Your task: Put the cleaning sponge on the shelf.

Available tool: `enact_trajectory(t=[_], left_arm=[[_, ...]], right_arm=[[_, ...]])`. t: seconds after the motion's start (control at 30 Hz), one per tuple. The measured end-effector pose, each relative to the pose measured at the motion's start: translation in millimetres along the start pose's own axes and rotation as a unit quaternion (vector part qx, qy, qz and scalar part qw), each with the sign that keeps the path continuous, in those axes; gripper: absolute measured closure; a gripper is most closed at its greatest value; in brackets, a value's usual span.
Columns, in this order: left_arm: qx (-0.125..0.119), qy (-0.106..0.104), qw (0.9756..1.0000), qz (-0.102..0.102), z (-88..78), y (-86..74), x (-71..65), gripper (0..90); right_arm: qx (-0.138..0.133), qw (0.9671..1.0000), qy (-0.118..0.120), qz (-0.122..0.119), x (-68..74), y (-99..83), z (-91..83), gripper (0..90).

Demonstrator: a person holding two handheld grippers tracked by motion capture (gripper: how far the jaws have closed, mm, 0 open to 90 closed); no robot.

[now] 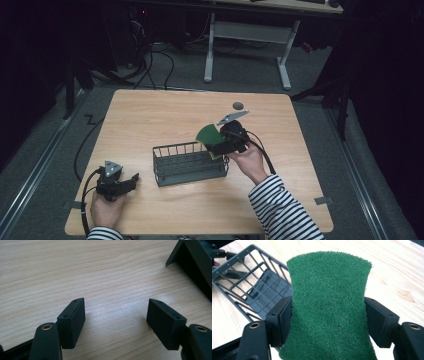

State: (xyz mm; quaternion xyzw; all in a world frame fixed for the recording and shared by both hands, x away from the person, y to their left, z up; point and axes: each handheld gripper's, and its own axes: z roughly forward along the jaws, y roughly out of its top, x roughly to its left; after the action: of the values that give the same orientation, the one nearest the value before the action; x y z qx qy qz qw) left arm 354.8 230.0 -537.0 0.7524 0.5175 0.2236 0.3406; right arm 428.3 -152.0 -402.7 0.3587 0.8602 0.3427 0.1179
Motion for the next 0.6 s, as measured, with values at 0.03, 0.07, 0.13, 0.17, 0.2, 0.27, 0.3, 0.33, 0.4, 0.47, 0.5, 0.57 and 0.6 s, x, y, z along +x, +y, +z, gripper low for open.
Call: enact_trajectory(t=[0.03, 0.07, 0.13, 0.17, 0.2, 0.27, 0.3, 0.33, 0.4, 0.47, 0.5, 0.57, 0.6], left_arm=[[0.0, 0.0, 1.0, 0.0, 0.0, 0.0, 0.0, 31.9], [0.0, 0.0, 1.0, 0.0, 0.0, 0.0, 0.0, 31.8], [0.0, 0.0, 1.0, 0.0, 0.0, 0.0, 0.0, 31.8], [0.0, 0.0, 1.0, 0.0, 0.0, 0.0, 0.0, 31.7], [0.0, 0.0, 1.0, 0.0, 0.0, 0.0, 0.0, 31.6], [0.0, 0.0, 1.0, 0.0, 0.0, 0.0, 0.0, 31.6], [0.0, -0.001, 1.0, 0.0, 0.0, 0.0, 0.1, 31.6], [0.0, -0.001, 1.0, 0.0, 0.0, 0.0, 0.1, 31.5], [0.0, -0.001, 1.0, -0.001, -0.1, 0.0, 0.1, 31.6], [0.0, -0.001, 1.0, -0.001, -0.1, 0.0, 0.2, 31.6], [0.0, -0.001, 1.0, -0.001, 0.0, 0.0, 0.2, 31.6], [0.0, -0.001, 1.0, -0.001, 0.0, 0.0, 0.1, 31.6], [0.0, -0.001, 1.0, 0.0, 0.0, 0.0, 0.1, 31.6]], right_arm=[[0.001, 1.0, 0.001, -0.002, 2.2, -0.3, 1.6, 29.6], [0.002, 1.0, 0.003, -0.003, 4.3, -0.4, 2.4, 29.6], [0.0, 1.0, 0.002, -0.005, 7.1, -0.2, 3.7, 29.6], [-0.001, 1.0, -0.001, -0.006, 8.4, 0.1, 4.5, 29.6], [-0.002, 1.0, -0.003, -0.007, 9.2, 0.3, 5.2, 29.6], [-0.001, 1.0, 0.0, -0.005, 10.5, 0.2, 8.3, 29.5], [0.001, 1.0, -0.002, -0.008, 11.1, 0.0, 10.1, 29.5], [0.003, 1.0, -0.005, -0.007, 12.1, 0.1, 11.2, 29.5], [0.006, 0.9999, -0.009, -0.013, 13.4, -0.2, 13.9, 29.5], [0.009, 0.9998, -0.011, -0.015, 14.7, -0.4, 14.7, 29.4], [0.008, 0.9997, -0.013, -0.017, 15.2, -0.7, 15.0, 29.5], [0.006, 0.9998, -0.015, -0.013, 15.7, -2.2, 15.7, 29.5], [0.006, 0.9998, -0.014, -0.012, 15.3, -3.5, 16.8, 29.4]])
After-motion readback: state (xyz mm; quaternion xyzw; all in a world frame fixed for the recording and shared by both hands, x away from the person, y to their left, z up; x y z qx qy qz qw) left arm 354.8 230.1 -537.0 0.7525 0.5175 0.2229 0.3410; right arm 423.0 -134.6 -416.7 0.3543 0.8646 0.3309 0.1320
